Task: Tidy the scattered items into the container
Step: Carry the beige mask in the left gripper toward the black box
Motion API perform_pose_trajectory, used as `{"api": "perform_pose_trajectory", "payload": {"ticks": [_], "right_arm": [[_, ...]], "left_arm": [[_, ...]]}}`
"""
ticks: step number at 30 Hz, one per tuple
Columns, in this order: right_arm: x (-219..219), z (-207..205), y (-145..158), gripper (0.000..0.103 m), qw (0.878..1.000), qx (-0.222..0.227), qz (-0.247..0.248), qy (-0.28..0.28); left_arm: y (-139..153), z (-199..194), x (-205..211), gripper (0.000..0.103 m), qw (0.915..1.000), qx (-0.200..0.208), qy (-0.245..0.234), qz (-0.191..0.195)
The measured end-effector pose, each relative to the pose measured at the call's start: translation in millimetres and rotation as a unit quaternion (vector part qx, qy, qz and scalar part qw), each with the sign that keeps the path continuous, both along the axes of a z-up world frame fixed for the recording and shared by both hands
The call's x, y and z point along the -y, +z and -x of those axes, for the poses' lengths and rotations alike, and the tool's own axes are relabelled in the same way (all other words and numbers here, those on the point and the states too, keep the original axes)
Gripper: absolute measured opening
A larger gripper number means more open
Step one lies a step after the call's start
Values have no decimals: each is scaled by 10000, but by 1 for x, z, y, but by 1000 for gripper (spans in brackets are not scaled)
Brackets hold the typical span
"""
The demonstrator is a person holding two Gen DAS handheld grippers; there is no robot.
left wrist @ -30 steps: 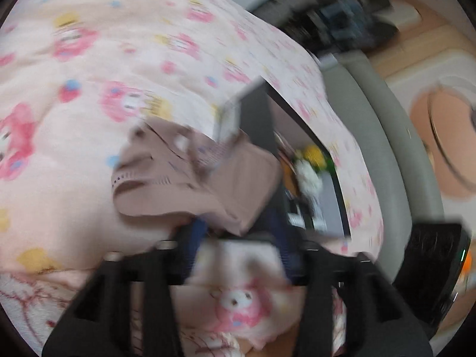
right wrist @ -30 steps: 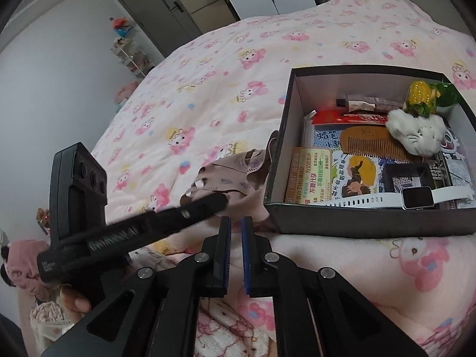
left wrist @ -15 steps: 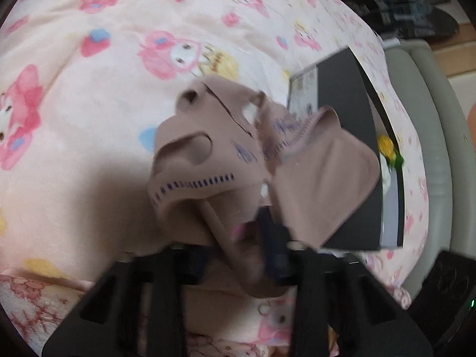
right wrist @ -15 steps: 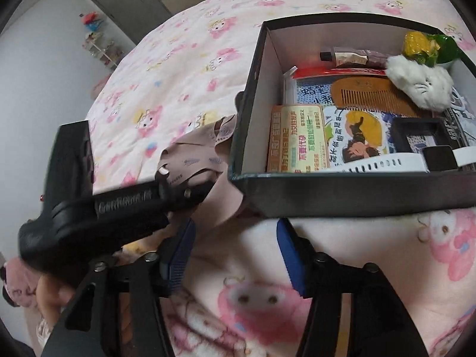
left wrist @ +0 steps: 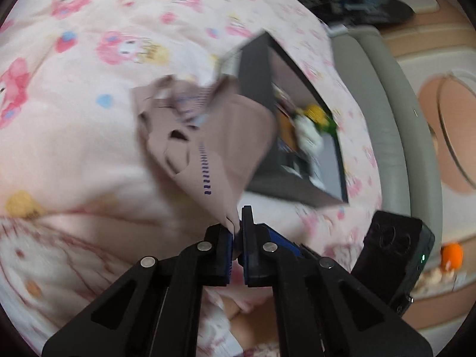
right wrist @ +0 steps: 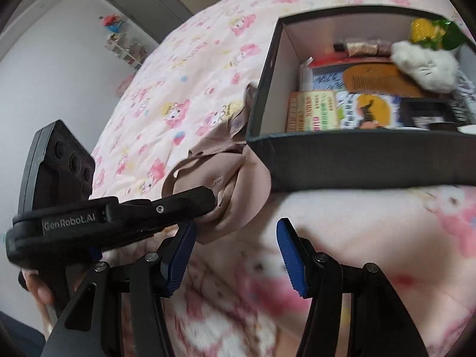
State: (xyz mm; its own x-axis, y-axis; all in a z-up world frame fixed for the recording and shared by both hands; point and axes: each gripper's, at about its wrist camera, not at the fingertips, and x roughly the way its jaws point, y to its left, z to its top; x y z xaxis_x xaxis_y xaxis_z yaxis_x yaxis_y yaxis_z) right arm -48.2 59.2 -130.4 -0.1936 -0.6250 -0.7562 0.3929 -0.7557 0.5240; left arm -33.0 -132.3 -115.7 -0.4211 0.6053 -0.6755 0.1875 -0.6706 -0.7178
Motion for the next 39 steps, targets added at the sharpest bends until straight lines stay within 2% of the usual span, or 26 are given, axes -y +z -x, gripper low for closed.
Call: {"api": "perform_pose_trajectory", "payload": {"ticks": [4, 10, 12, 14, 15, 16, 21, 23, 26, 28, 30, 31, 32, 33, 34, 36, 38, 39], "right_arm": [[-36, -14, 12, 53, 9998, -112, -34, -157], [-78, -26, 28, 53, 9975, -520, -333, -344], [-94, -25, 28, 53, 9973, -445, -347, -479], [-109, -21, 29, 53, 9970, -381, -298, -599], [-114, -19, 29, 53, 9968, -356, -270, -664], [-118, -18, 29, 53, 9967, -315, -233, -714], [-126, -13, 28, 53, 9959, -85, 400, -810], [-119, -9, 22, 53, 9951, 89, 587, -789], [-105, -4, 15, 53, 9934, 271, 860, -712], [-99, -1, 11, 53, 9931, 324, 851, -737], [-94, 3, 5, 53, 9946, 288, 559, -823], [-91, 4, 1, 53, 9954, 203, 229, -909], [-88, 5, -1, 53, 9954, 122, -29, -953], [-86, 5, -4, 53, 9949, 38, -315, -956], [-84, 4, -7, 53, 9951, 35, -424, -898], [-80, 4, -16, 53, 9965, 301, -313, -721], [-76, 4, -24, 53, 9965, 569, -73, -604], [-73, 4, -25, 53, 9971, 513, -68, -558]], "left_arm": [[12, -4, -35, 1, 9989, -189, -417, 48], [22, -5, -83, 2, 9949, -227, -896, -414], [29, -2, -106, 8, 9935, -306, -1069, -240], [32, 0, -119, 20, 9931, -294, -1137, -44], [32, 0, -120, 33, 9932, -243, -1140, 8], [34, -2, -117, 37, 9937, -258, -1087, 62], [59, -15, -87, 37, 9908, -838, -949, 482], [63, -19, -69, 41, 9907, -961, -840, 478], [58, -21, -41, 41, 9928, -976, -623, 311], [50, -19, -24, 42, 9950, -905, -292, 291], [40, -11, -15, 42, 9955, -754, -79, 572], [30, -3, -11, 42, 9949, -540, -66, 847], [23, 3, -11, 46, 9946, -383, -121, 957], [9, 12, -12, 57, 9942, -64, -292, 1032], [-2, 17, -14, 63, 9932, 190, -452, 1057], [-19, 25, -22, 62, 9898, 471, -665, 1166], [-23, 28, -28, 61, 9873, 376, -654, 1400], [-23, 30, -29, 51, 9862, 361, -640, 1485]]}}
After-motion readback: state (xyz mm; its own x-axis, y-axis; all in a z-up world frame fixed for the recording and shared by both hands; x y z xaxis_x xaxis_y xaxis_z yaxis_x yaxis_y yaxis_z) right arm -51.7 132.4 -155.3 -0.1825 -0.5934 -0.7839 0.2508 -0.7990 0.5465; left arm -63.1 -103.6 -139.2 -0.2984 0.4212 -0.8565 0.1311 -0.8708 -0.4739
